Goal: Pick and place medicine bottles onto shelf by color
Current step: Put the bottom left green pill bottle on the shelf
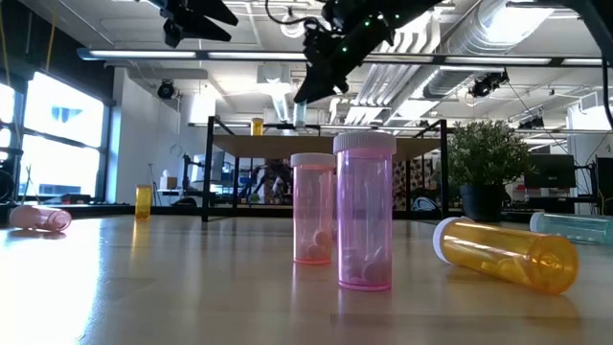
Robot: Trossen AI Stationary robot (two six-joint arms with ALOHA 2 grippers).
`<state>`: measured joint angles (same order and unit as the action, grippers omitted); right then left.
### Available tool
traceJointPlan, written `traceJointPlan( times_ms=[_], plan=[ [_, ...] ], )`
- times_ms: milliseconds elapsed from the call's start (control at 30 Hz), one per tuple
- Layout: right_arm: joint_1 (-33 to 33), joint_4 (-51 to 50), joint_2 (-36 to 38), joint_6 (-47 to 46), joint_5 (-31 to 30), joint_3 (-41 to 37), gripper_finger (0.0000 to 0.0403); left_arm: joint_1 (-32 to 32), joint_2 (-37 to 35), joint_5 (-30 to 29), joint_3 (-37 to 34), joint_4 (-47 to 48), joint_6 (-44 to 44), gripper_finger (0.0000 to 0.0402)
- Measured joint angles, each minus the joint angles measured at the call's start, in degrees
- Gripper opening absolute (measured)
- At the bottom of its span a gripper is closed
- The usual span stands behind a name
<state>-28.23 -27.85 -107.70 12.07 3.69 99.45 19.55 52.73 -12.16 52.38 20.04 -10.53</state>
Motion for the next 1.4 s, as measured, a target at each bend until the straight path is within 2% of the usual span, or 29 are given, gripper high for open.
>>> traceJointPlan(
  times_ms=[133,467,1400],
  plan=[
    [-0.05,-3.3,-1.15,0.75,-0.27,1.39,0.0108,-0.02,0.0,0.08,0.0,1.69,-1.25,0.0197],
    [-0.5,-2.31,-2.6,1.49,1.26,1.0,0.0108,-0.02,0.0,0.09,0.0,2.13,-1.28,0.0197],
    [-2.08,-3.18,-3.9,1.36,0.36,1.0,0.0113,-0.04,0.0,0.04,0.0,2.53,-1.32,0.0197]
  ],
)
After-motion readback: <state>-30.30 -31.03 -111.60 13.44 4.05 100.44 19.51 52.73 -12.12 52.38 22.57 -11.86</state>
